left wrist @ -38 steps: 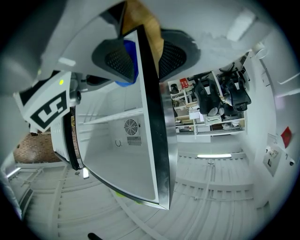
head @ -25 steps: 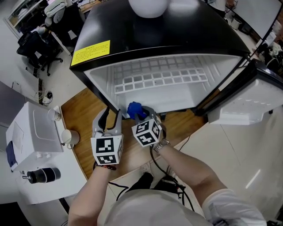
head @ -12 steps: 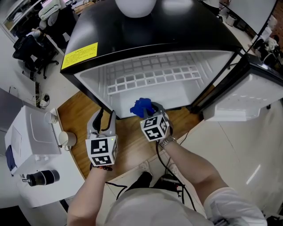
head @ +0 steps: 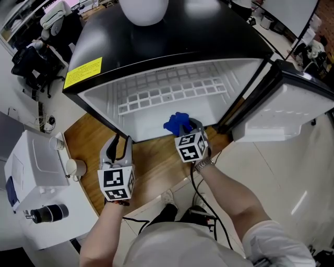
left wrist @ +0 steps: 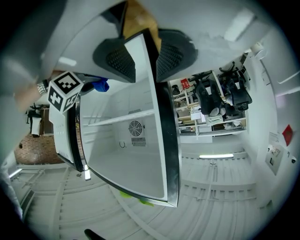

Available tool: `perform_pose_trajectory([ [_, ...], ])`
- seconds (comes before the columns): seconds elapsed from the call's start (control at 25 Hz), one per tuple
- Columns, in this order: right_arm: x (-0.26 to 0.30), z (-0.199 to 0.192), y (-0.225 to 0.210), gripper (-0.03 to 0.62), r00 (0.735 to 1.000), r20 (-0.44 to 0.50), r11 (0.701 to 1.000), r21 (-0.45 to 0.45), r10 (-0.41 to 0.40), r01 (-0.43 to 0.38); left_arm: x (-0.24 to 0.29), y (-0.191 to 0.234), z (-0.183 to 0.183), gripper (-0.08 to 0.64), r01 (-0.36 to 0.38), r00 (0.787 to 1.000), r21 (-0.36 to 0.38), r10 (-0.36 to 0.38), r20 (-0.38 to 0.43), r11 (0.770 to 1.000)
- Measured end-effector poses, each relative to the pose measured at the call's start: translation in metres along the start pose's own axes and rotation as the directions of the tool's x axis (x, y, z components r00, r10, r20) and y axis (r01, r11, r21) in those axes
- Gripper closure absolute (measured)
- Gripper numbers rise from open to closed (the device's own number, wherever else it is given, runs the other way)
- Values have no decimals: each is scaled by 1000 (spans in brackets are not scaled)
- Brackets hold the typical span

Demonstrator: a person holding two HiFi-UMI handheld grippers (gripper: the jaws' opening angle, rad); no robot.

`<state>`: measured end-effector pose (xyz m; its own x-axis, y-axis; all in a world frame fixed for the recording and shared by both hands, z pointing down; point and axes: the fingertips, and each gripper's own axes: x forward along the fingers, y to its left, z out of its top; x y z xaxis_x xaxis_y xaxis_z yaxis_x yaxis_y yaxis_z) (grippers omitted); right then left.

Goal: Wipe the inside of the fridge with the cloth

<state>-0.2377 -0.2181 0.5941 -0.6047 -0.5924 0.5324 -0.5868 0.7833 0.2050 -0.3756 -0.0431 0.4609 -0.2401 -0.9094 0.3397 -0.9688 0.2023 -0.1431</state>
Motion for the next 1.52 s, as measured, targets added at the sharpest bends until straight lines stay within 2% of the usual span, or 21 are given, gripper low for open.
perform_pose_trajectory([
  [0.32,-7,-16,-46,523,997,-34,997,28,-74,75,3,-24,8,416,30,999,13,-30,9,999],
  [0.72,-15,-30,-83,523,985,-79,986,62,-152,158,15,-57,24,416,83,996,34,-84,17,996],
  [1.0,-16,-37,-95,523,981,-101,980,93,-164,173,23,-77,35,417,124,992,52,-125,22,991],
  [1.16,-22,-27,-93,523,991,-57,983,132,-122,129,29,-93,39,416,168,985,59,-169,13,984],
  [1.28,-34,-9,-87,523,998,14,988,144,-55,53,35,-109,39,416,229,973,61,-229,-12,972],
  [1.4,-49,11,-78,523,996,81,990,132,31,-42,44,-129,36,405,312,950,82,-309,-39,947],
  [1.52,-66,27,-66,523,981,137,983,103,134,-149,48,-150,38,380,402,916,121,-399,-52,908],
])
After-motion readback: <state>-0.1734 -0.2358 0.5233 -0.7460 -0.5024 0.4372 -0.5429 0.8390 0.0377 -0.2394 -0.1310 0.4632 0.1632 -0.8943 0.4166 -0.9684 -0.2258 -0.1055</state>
